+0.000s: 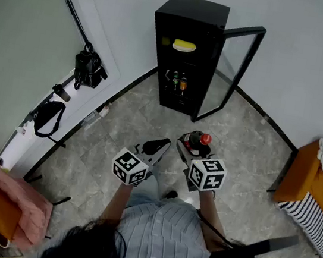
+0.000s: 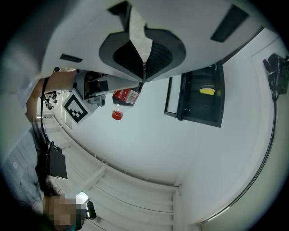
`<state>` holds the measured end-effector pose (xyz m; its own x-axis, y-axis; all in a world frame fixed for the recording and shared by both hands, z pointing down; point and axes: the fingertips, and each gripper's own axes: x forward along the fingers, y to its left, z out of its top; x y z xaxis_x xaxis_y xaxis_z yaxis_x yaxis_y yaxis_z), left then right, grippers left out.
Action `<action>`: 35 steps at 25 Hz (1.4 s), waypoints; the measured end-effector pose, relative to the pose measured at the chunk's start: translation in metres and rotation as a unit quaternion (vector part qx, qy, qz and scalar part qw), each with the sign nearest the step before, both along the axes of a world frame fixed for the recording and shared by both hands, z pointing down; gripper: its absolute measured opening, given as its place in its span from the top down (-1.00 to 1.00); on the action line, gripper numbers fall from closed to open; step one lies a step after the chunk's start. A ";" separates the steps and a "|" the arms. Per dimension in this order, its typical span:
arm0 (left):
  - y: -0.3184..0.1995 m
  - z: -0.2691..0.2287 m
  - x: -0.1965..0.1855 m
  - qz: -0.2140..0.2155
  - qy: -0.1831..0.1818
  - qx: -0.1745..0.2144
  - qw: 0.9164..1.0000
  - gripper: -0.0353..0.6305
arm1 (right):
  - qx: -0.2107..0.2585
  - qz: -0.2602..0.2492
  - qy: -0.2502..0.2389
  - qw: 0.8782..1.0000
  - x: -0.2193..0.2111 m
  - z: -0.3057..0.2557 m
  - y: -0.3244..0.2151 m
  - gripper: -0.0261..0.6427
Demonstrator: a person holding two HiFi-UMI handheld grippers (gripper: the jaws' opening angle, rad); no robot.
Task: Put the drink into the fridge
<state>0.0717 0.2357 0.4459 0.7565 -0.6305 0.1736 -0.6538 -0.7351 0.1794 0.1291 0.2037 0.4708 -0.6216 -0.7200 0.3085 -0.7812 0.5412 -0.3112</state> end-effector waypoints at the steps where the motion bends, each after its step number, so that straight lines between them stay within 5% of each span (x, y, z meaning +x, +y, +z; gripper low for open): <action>1: 0.000 0.000 0.002 0.002 -0.001 0.000 1.000 0.86 | -0.001 0.000 -0.001 1.000 0.000 -0.001 -0.002 0.04; 26: -0.033 0.015 -0.014 0.027 0.018 -0.030 0.999 0.86 | -0.035 0.003 -0.008 0.999 -0.023 0.014 -0.030 0.04; 35: -0.084 0.013 -0.053 0.032 0.025 -0.035 0.999 0.86 | -0.050 0.014 -0.010 0.999 -0.056 0.017 -0.072 0.04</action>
<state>0.0191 0.1516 0.4588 0.8042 -0.5677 0.1760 -0.5942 -0.7601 0.2630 0.0736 0.1319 0.4876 -0.6081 -0.7036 0.3677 -0.7891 0.4847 -0.3774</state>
